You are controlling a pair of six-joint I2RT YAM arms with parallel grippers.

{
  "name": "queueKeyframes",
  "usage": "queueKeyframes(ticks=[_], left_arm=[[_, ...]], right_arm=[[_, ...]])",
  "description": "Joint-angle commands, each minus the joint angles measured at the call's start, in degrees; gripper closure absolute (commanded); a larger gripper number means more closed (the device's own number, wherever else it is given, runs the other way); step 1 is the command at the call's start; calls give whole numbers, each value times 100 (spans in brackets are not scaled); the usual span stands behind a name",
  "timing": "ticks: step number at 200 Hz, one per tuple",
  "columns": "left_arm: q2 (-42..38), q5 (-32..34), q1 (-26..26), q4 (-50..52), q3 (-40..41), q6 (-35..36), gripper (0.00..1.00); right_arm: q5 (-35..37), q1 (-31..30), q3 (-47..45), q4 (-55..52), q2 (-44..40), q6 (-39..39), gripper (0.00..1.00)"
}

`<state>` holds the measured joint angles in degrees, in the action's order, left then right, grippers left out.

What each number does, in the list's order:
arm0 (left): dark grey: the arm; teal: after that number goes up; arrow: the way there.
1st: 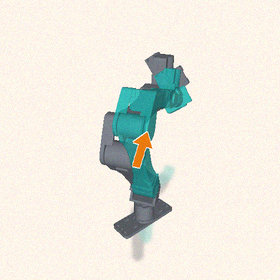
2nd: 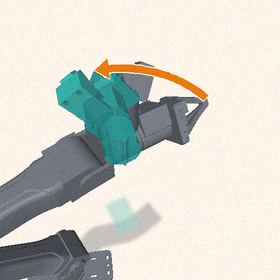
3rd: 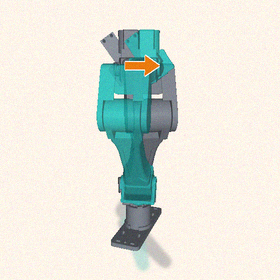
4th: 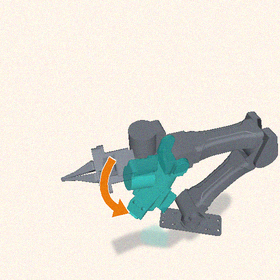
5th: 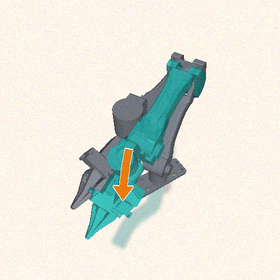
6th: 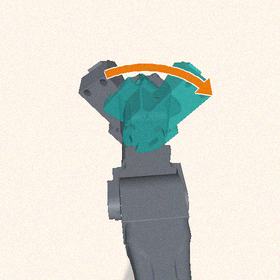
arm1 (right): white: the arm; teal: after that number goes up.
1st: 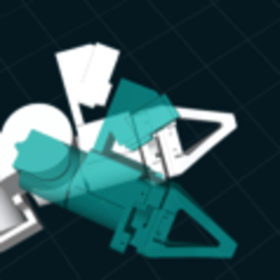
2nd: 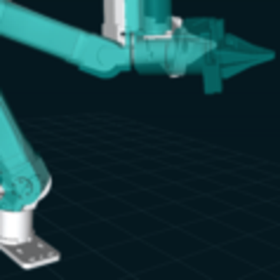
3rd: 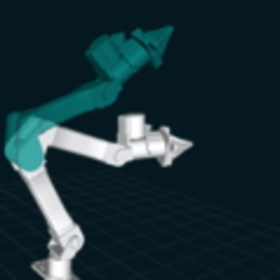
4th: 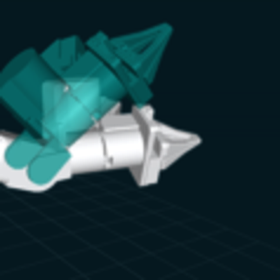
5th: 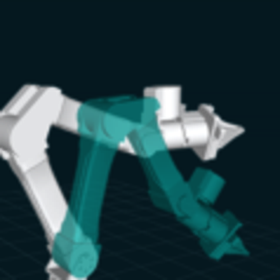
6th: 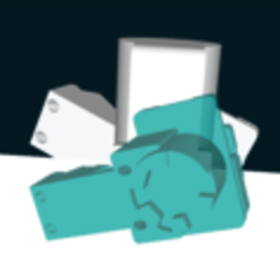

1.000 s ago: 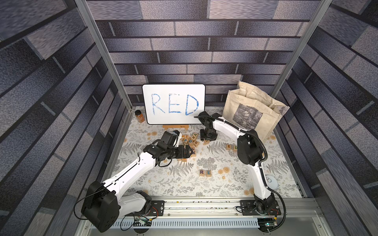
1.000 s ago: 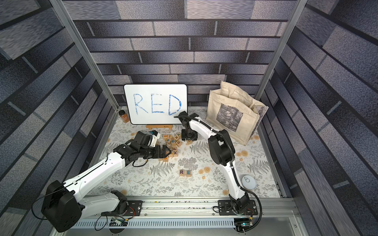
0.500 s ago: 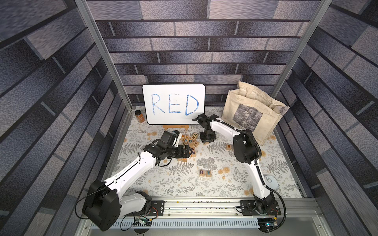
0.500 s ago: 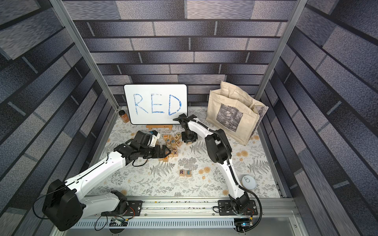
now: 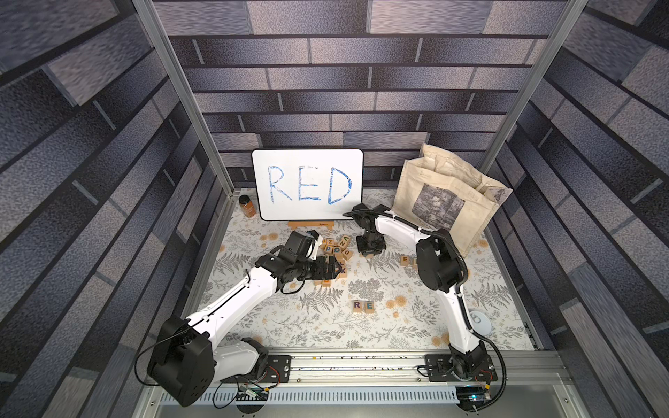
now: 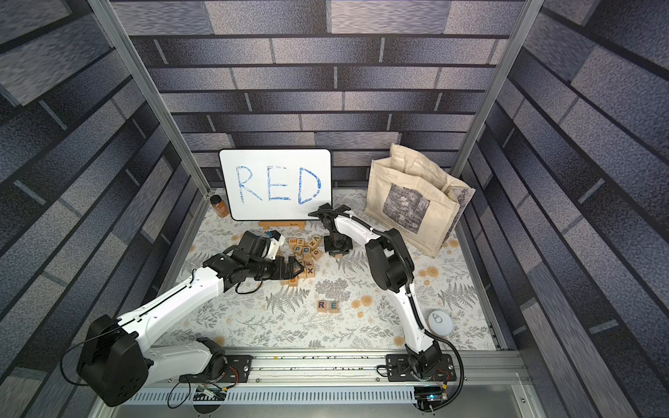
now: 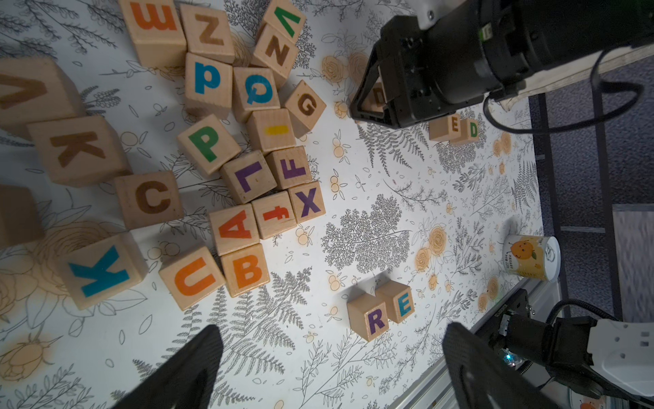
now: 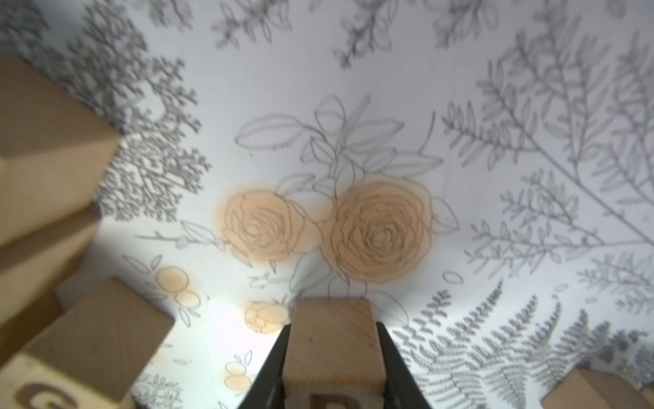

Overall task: Assemble the uppercase word "red" with letter blocks
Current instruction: Pick up the letter block from the center of the board.

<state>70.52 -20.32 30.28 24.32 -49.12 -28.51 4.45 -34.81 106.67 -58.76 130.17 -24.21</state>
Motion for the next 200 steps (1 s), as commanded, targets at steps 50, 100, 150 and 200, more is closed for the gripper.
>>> queueKeyframes(ticks=[50,100,150,200], left_arm=[[-61,120,502,-273,95,-116,0],[-269,347,869,-348,277,-260,0],[-555,606,1258,-405,534,-455,0],[-769,894,1623,-408,675,-618,0]], right_arm=[[-196,-105,-1267,424,-1145,-226,89],[-224,-184,-2089,641,-1927,-317,89],[-278,-311,-2979,920,-2628,-529,89],[-234,-498,-3597,1064,-3121,-782,89]])
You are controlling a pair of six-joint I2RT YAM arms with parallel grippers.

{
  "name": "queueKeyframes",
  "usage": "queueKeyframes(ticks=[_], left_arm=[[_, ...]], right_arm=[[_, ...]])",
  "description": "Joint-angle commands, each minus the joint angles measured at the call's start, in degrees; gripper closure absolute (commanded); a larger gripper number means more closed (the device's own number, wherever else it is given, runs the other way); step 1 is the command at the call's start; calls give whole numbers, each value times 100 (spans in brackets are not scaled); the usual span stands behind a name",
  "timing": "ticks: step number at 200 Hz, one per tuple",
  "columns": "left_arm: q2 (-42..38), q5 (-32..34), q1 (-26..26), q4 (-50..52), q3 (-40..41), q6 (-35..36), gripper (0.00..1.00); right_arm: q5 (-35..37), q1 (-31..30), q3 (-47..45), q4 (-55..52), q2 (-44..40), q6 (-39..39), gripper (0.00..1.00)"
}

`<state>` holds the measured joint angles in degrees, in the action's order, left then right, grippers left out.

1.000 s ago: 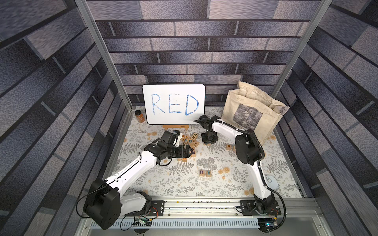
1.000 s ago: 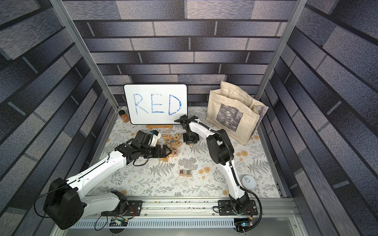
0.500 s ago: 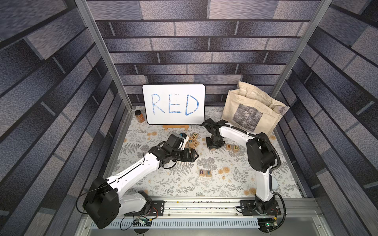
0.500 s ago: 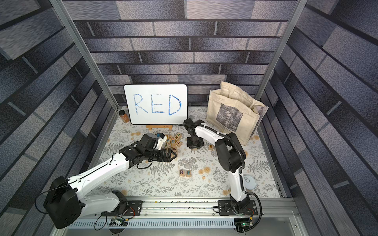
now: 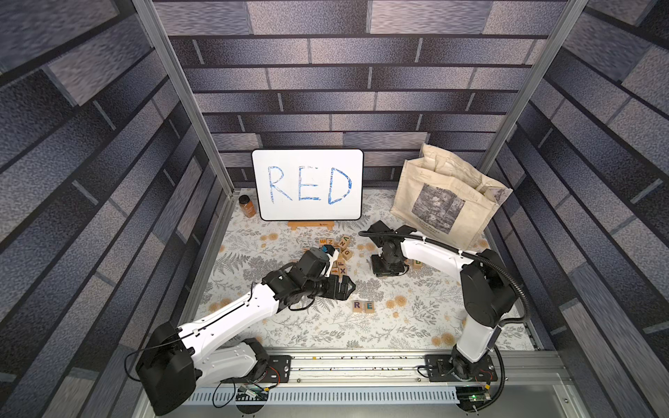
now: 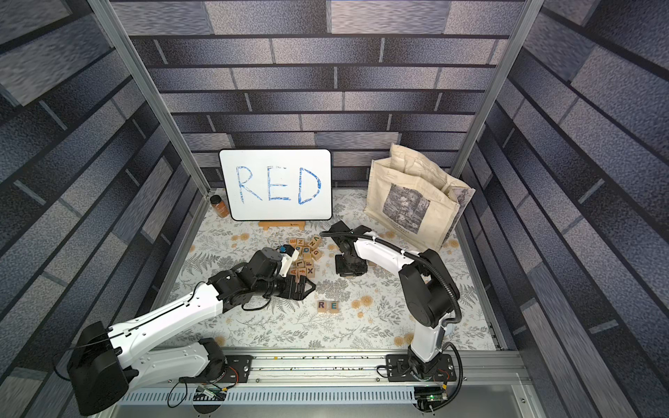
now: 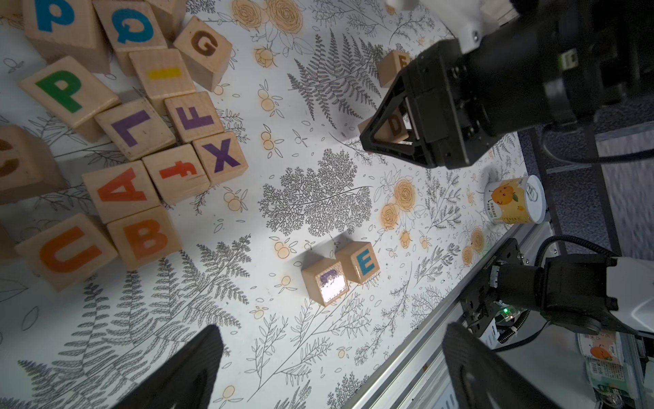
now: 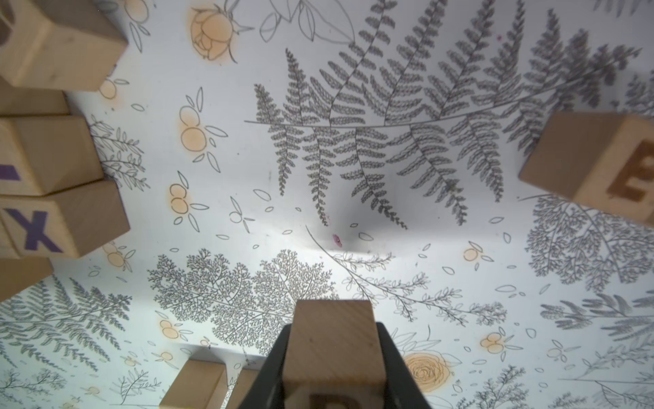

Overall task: Assemble the uppercase word "red" with letter blocks
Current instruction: Pick up the letter block from the center of the board, then place the letter block at the center of the board.

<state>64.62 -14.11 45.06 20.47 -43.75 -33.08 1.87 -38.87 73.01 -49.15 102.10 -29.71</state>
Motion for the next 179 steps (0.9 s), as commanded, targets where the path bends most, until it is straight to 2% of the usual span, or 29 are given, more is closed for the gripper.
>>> queueKeyframes(ticks=[1,179], left_arm=[[-178,279,153,-24,142,-167,0],[-869,1281,1325,34,685,-837,0]], right_arm=[[19,-93,-238,104,-323,-238,89],[-20,-664,-1804,594,-1391,-1324,89]])
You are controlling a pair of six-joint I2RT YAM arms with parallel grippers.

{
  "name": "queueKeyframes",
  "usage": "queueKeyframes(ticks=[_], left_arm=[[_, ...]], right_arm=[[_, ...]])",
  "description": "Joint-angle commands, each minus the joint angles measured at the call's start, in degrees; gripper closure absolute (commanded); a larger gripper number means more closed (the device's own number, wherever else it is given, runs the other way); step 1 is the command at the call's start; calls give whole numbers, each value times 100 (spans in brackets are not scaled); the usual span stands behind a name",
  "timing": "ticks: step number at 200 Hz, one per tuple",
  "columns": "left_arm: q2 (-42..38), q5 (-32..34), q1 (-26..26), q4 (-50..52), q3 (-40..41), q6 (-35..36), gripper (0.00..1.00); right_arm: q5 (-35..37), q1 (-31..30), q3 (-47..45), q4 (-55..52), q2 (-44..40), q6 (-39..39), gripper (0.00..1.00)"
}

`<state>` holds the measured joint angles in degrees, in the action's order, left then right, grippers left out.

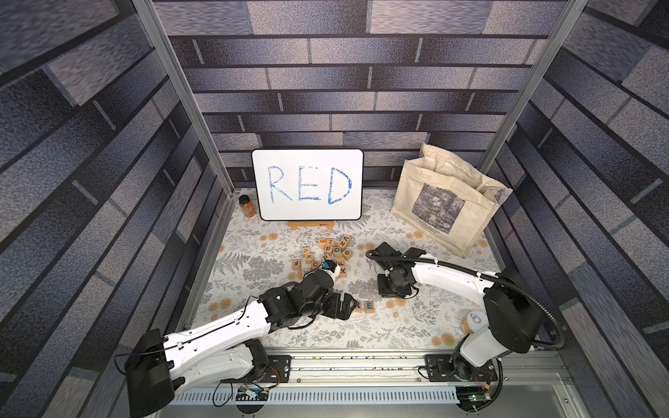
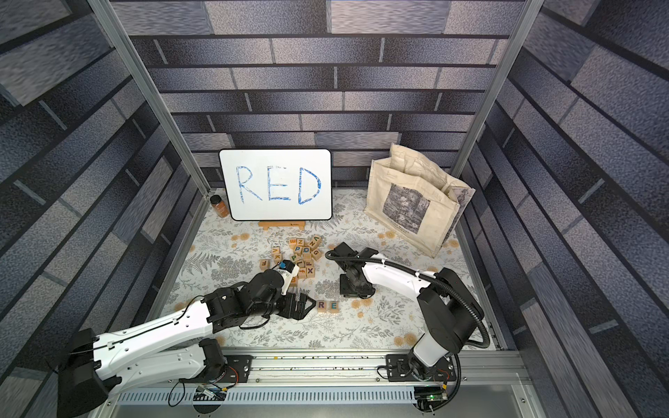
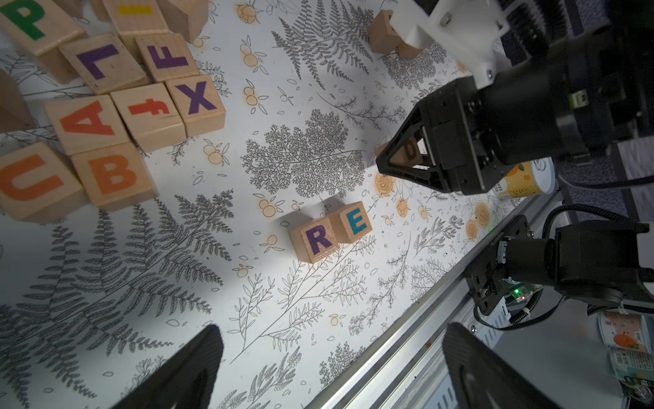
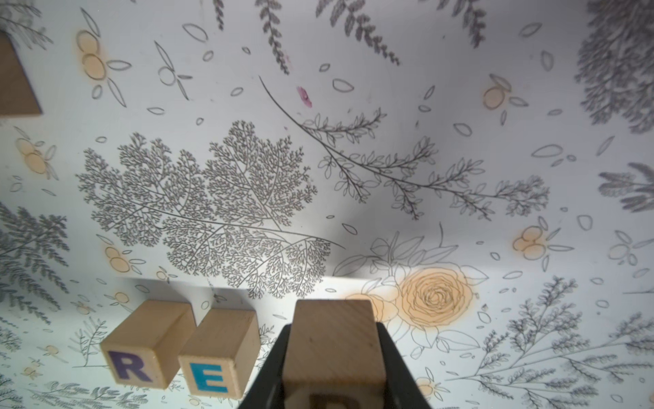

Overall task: Assemble the uppercase word "red" with letter blocks
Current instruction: Place the letter block at the center of the board.

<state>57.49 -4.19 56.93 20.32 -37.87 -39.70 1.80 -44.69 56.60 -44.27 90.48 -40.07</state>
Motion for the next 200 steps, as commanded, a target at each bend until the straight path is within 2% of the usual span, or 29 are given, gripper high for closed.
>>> queueKeyframes(ticks=[1,46,200], left_arm=[[-158,292,141,50,101,-176,0],[-281,426,322,120,183,-258,0],[-659,613,474,245,394,-433,0]], right_arm=[[-13,-83,-169,109,-226,-298,89],[-24,-296,-358,267,-318,-596,90],[195,-953,-628,330,-282,-1042,89]])
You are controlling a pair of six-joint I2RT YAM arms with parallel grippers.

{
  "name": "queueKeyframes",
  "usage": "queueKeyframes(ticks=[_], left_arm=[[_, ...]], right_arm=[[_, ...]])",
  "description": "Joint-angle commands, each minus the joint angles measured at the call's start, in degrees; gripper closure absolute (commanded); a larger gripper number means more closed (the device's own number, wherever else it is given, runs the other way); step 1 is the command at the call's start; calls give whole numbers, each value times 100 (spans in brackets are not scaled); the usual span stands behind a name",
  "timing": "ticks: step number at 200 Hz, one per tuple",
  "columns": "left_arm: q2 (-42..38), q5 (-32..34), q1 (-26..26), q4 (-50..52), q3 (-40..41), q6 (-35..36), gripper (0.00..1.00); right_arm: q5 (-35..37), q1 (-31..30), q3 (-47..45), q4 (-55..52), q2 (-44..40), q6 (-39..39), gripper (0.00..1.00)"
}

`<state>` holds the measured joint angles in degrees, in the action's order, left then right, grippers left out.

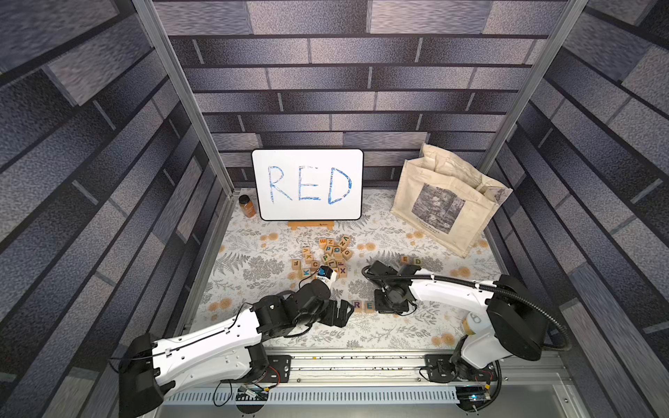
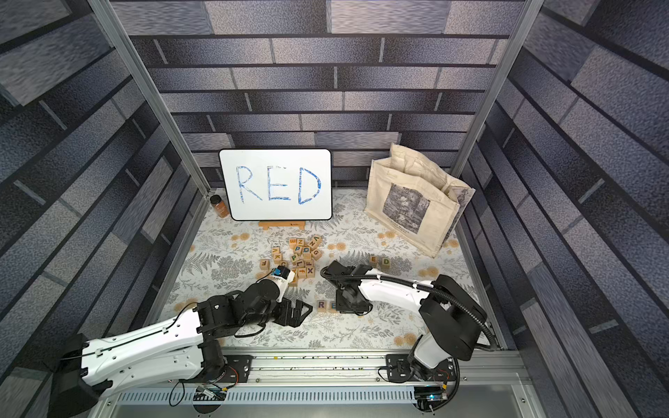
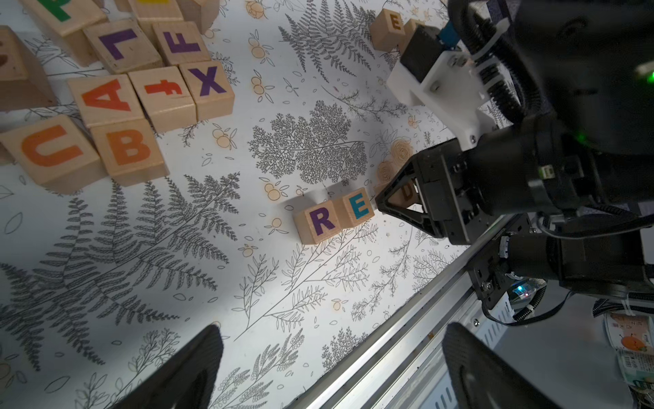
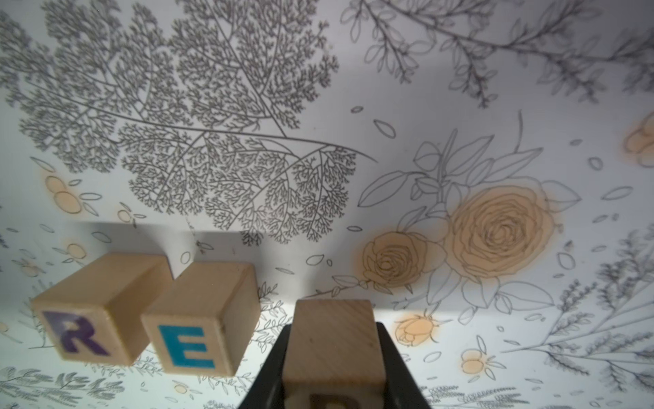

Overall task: Assemble the uppercase word "red" with letter blocks
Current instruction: Place the letter block at the center of the board.

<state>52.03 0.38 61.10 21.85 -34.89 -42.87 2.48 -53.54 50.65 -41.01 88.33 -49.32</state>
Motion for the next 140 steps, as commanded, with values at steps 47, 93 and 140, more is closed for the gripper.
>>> queueKeyframes(ticks=[47,93,140], left_arm=[[-167,254,121,148,92,-162,0],[-202,295,130,241,54,-146,0],[-171,298,136,276,18,-128,0]], right_arm=[[139,-106,61,32,102,-20,89],[205,-114,181,26,300,191,88],[268,-135,358,-38,555,422,85]])
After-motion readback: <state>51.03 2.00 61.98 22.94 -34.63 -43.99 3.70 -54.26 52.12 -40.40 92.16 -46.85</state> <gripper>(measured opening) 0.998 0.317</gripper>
